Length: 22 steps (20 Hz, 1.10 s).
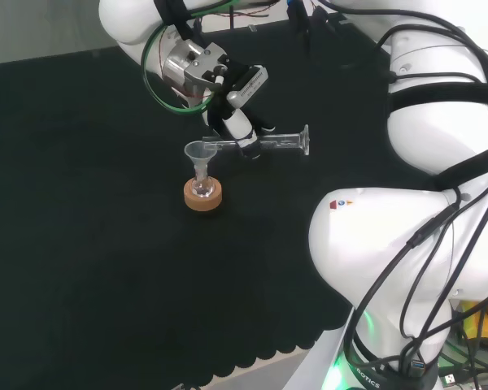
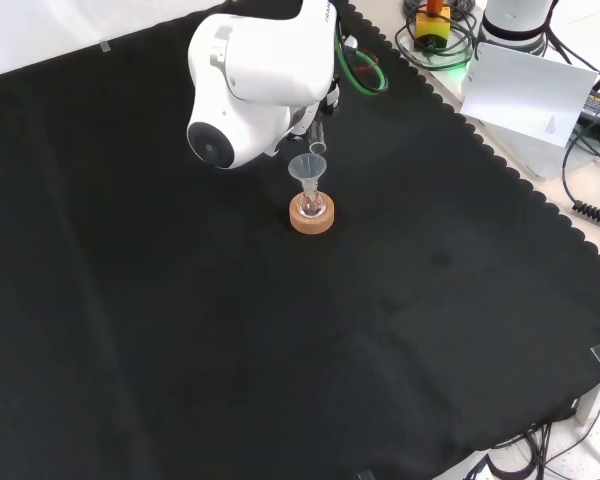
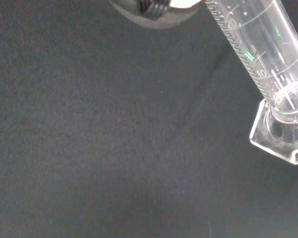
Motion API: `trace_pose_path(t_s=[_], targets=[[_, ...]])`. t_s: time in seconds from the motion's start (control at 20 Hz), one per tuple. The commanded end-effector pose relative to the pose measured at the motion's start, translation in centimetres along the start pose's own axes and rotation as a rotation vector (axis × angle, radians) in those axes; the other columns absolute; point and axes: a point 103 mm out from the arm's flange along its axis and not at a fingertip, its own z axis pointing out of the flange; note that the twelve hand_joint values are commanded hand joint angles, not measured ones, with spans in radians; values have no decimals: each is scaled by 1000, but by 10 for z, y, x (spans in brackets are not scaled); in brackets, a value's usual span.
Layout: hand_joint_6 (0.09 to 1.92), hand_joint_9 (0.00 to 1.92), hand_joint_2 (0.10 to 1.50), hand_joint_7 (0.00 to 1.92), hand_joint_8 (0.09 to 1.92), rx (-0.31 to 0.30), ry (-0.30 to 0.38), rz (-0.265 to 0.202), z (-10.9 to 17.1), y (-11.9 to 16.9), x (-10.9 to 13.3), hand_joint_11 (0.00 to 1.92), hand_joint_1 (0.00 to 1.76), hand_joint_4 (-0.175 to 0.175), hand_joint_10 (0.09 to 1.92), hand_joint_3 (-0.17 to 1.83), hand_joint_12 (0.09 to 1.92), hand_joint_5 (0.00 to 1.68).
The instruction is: Pour the water from the graduated cylinder into the round-bottom flask.
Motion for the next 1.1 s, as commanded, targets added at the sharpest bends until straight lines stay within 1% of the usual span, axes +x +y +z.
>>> trace_pose_path(t_s=[0.05,0.35,1.1], targets=[[607,1662,1006,1271,563,13,0,6,0,0,-1,1341,1300,-175,87,-3,650,1214],[607,1664,1006,1271,563,24,-1,10,-1,-1,-1,1342,1300,-175,87,-3,649,1214],[607,1666,1006,1271,563,11,-2,6,-3,-3,0,1344,1300,-175,87,-3,647,1214]])
